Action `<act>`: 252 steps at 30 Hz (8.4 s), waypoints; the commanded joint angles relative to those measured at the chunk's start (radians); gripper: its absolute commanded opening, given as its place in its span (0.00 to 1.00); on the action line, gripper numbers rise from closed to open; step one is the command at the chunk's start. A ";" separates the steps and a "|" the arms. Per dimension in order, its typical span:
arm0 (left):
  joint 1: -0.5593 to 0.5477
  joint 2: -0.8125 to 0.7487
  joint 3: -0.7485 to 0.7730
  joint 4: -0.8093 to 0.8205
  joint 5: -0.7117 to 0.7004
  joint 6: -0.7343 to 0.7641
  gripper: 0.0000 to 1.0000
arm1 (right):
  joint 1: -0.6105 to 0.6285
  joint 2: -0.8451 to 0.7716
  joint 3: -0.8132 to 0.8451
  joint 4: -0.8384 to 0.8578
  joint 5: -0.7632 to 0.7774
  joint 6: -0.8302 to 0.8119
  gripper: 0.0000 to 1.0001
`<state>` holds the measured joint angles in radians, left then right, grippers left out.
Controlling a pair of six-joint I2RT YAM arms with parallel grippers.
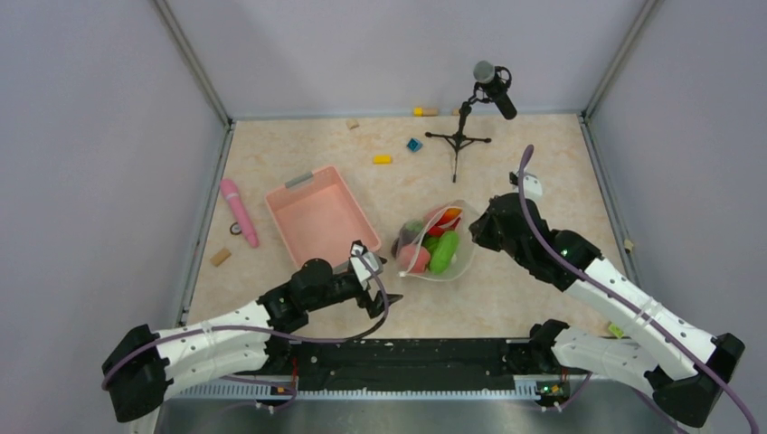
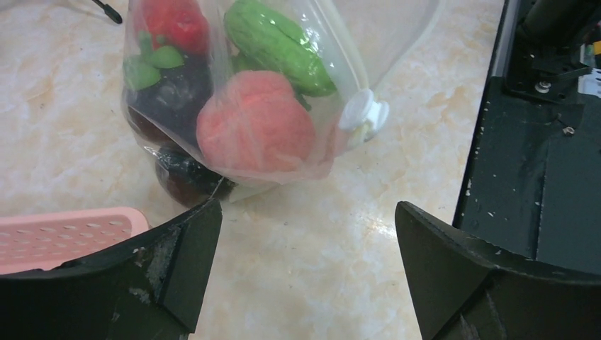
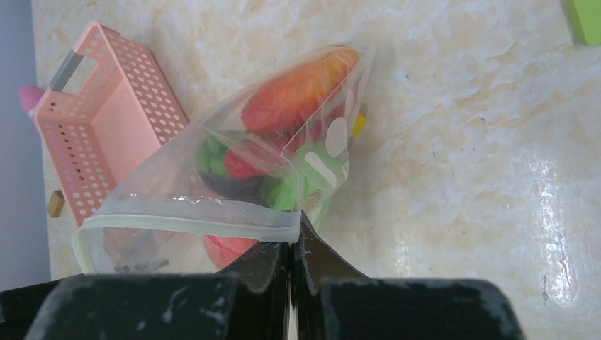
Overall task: Place the food in the zip-top bag and seal the zipper
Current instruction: Zip the zipper food storage bag at the center of the board, then place the zipper food storage bag at the center of the board.
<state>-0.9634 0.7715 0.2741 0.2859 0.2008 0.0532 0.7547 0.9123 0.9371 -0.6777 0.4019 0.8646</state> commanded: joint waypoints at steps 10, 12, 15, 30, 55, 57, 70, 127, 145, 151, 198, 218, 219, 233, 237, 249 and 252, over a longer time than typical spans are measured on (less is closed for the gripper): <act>0.000 0.124 -0.045 0.399 -0.032 0.024 0.83 | -0.012 -0.021 0.011 0.006 -0.014 -0.014 0.00; -0.001 0.128 -0.054 0.433 -0.021 0.032 0.81 | -0.015 -0.026 0.001 0.010 -0.017 -0.008 0.00; 0.000 0.157 -0.065 0.475 -0.009 0.052 0.76 | -0.020 -0.035 -0.014 0.042 -0.042 -0.012 0.00; 0.000 0.223 -0.104 0.623 0.026 0.083 0.46 | -0.021 -0.040 -0.030 0.053 -0.077 -0.019 0.00; -0.001 -0.035 0.066 0.161 0.075 -0.090 0.00 | -0.061 -0.113 -0.030 0.104 -0.006 -0.309 0.36; 0.000 -0.031 0.084 0.156 0.071 -0.156 0.00 | -0.061 -0.153 -0.052 0.174 -0.050 -0.395 0.51; -0.004 0.053 0.256 -0.076 0.061 -0.291 0.00 | -0.061 -0.288 -0.198 0.601 -1.020 -0.854 0.89; -0.025 0.010 0.299 -0.163 0.049 -0.355 0.00 | 0.147 0.178 0.070 0.398 -1.062 -1.260 0.00; -0.026 -0.149 0.243 -0.263 -0.251 -0.384 0.00 | 0.148 0.125 0.055 0.349 -0.939 -1.267 0.00; -0.025 -0.185 0.226 -0.273 -0.347 -0.403 0.00 | 0.148 0.105 0.033 0.382 -0.871 -1.218 0.00; -0.024 -0.251 0.201 -0.422 -1.010 -0.648 0.00 | 0.148 -0.096 -0.141 0.341 -0.222 -0.754 0.00; -0.024 -0.261 0.205 -0.445 -1.040 -0.644 0.00 | 0.147 -0.138 -0.159 0.257 0.035 -0.705 0.00; -0.024 -0.262 0.204 -0.438 -1.027 -0.637 0.00 | 0.148 -0.138 -0.159 0.261 0.019 -0.705 0.00; -0.024 -0.247 0.199 -0.372 -0.836 -0.551 0.00 | 0.148 -0.183 -0.189 0.365 -0.141 -0.723 0.00; -0.024 -0.210 0.224 -0.358 -0.720 -0.526 0.72 | 0.148 -0.168 -0.200 0.401 -0.118 -0.691 0.00; -0.024 -0.208 0.260 -0.379 -0.725 -0.543 0.98 | 0.067 0.070 -0.087 0.444 0.230 -0.602 0.00; -0.024 -0.225 0.259 -0.398 -0.760 -0.553 0.98 | -0.021 0.137 -0.075 0.484 0.192 -0.596 0.00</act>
<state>-0.9909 0.5747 0.4885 -0.1223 -0.5228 -0.4942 0.8253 0.9913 0.7891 -0.2806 0.5449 0.2420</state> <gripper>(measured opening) 0.983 0.040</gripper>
